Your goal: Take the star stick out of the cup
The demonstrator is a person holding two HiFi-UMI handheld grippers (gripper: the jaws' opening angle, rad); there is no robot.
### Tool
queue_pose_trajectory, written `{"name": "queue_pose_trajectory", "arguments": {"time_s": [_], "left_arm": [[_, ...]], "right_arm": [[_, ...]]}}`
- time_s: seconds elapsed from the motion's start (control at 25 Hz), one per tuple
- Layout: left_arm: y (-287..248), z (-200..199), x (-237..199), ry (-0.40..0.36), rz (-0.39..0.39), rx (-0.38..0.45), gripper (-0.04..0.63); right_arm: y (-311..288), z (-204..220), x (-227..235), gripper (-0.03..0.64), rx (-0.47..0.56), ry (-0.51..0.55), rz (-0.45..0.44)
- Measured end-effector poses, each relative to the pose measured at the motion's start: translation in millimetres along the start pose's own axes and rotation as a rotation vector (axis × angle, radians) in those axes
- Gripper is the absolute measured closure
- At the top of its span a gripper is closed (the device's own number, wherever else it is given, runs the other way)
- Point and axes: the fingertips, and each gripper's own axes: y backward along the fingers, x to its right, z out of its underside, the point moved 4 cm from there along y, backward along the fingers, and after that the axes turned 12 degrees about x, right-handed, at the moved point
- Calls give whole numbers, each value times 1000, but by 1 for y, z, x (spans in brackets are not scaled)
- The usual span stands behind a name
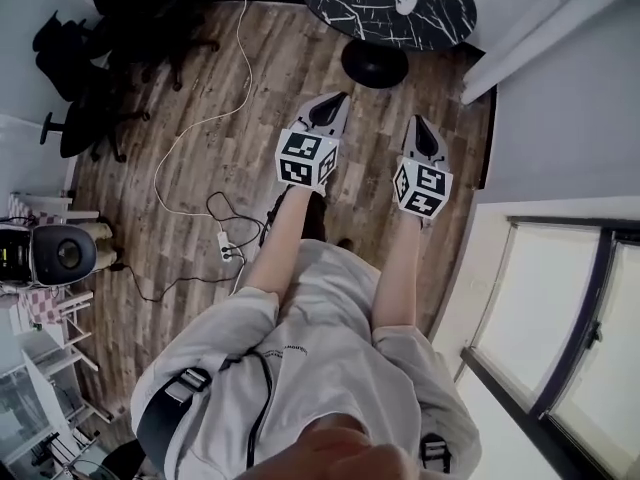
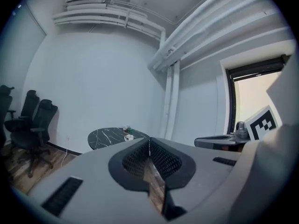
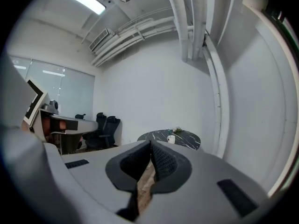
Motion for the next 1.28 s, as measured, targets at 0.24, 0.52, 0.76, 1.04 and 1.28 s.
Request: {"name": "queue_pose_trajectory", "arguments": {"time_s": [0.24, 0.52, 0.76, 1.04, 1.28], "left_arm": [[-72, -6, -17, 5, 58, 14, 571], [-147, -13, -49, 41, 96, 35, 571], [-205, -14, -87, 60, 123, 28, 571], [-264, -10, -127, 80, 164, 38, 571], [-307, -3, -154, 71, 216, 15, 571]], "right_arm": [[-52, 4, 30, 581, -5, -140, 56], [-126, 3, 50, 580, -14, -165, 47], [-187, 11, 65, 581, -49, -128, 105], [-249, 18, 72, 583, -58, -131, 142], [-294, 27, 78, 584, -78, -126, 167]]}}
